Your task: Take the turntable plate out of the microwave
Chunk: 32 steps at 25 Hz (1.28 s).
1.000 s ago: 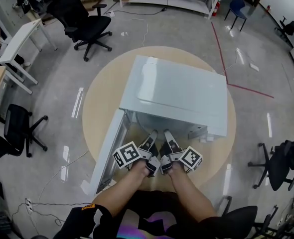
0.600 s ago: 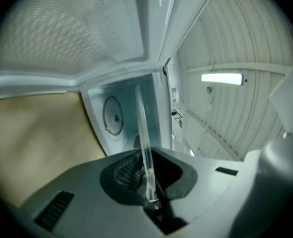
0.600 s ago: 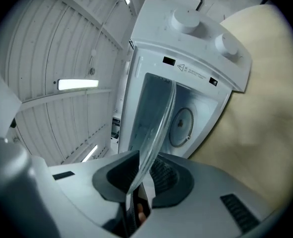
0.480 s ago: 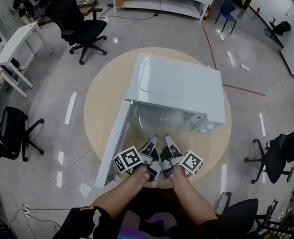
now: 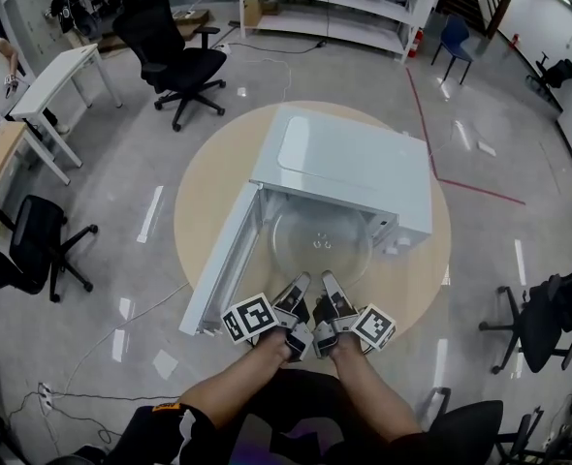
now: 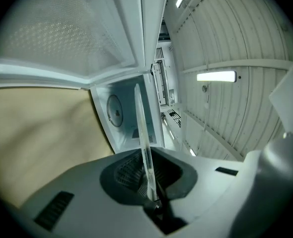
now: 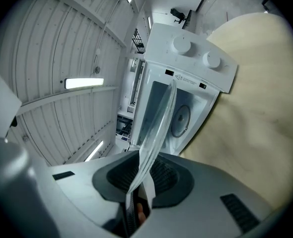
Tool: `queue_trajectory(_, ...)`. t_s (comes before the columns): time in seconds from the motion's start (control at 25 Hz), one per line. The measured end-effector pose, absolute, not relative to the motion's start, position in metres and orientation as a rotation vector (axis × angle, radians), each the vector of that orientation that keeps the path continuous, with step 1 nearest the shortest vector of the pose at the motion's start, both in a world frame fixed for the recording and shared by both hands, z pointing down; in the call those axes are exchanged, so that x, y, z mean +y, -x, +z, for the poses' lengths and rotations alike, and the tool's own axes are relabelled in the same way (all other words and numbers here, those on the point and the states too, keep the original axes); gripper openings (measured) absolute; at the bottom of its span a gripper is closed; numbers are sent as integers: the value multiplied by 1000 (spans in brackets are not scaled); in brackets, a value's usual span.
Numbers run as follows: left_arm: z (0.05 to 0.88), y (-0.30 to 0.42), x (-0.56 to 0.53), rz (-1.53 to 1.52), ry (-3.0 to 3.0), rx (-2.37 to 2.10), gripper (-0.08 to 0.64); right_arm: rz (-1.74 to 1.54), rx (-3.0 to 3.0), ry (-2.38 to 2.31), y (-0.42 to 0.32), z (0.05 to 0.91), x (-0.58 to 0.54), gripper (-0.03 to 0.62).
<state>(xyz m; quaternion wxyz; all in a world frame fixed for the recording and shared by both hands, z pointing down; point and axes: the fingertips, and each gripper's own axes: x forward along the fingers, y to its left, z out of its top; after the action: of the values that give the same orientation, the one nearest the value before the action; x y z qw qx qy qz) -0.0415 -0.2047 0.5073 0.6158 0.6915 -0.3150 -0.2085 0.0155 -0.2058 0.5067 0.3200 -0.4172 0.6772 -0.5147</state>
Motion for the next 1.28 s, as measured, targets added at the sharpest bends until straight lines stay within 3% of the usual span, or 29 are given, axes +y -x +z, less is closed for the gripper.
queue_trajectory(0.56,520,0,-88,-508,-1571,-788,78,-1419,1845,1062,-58,521,-93,71)
queue_trajectory(1.28,586,-18,-42,-475,-1473,-822,81,-1569,1836,1179,-81,597,-45,71)
